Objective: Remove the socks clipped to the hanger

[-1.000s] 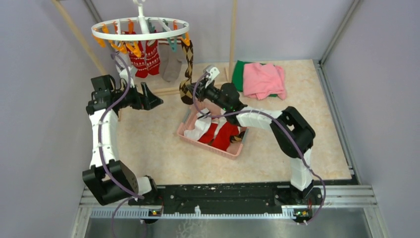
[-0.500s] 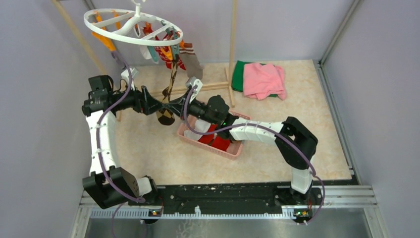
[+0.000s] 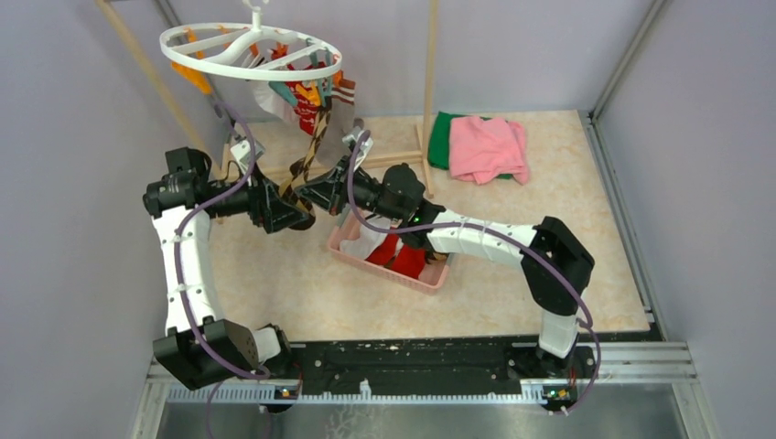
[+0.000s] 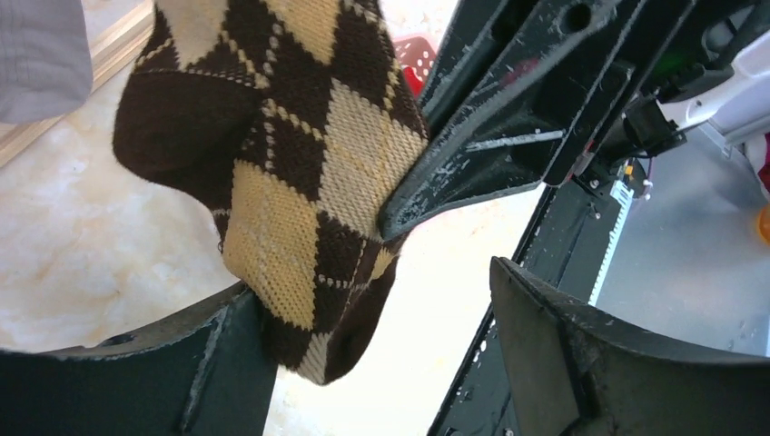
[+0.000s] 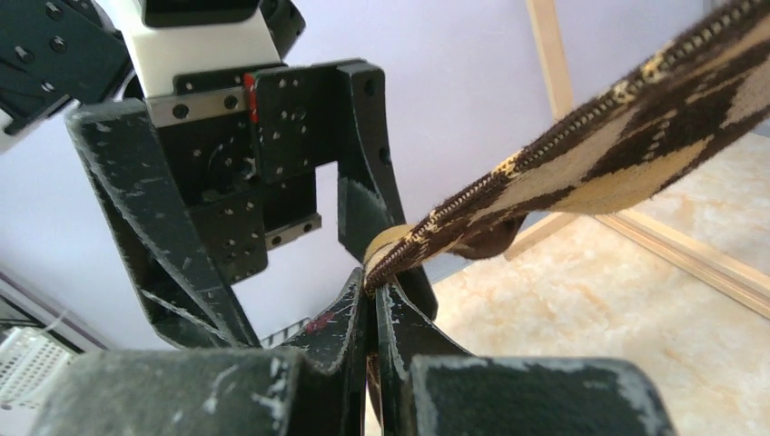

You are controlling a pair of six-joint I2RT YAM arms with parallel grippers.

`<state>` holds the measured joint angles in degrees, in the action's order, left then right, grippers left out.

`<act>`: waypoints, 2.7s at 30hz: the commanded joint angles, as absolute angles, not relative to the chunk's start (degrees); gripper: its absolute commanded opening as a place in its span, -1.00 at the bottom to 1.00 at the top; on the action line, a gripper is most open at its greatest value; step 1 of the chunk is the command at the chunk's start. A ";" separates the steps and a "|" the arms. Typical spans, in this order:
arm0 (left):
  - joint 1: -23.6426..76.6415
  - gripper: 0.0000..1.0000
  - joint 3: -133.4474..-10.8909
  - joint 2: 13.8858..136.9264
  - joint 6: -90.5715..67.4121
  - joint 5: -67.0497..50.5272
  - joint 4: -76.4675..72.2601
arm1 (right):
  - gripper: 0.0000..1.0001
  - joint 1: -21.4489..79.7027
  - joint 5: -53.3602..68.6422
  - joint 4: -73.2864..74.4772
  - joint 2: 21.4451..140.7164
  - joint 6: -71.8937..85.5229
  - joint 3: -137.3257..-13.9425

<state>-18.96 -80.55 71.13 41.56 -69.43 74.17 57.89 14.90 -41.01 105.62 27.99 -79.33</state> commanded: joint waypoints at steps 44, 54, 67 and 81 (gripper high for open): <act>-18.81 -1.00 -76.85 69.29 30.13 -69.52 57.85 | 0.23 40.48 17.59 -1.97 117.55 21.70 -125.56; -18.73 -1.00 -74.58 69.70 28.41 -68.91 54.69 | 0.28 41.61 18.35 -5.88 114.72 22.97 -121.32; -18.62 -1.00 -72.90 68.75 28.21 -68.64 54.16 | 0.25 42.47 18.19 -4.18 118.11 21.48 -128.42; -18.47 -1.00 -72.82 68.54 28.22 -68.68 54.11 | 0.15 42.36 16.59 -0.47 121.64 20.93 -133.81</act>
<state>-18.65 -73.21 69.76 27.92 -67.44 55.92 42.11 17.39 -1.30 121.38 21.56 -132.55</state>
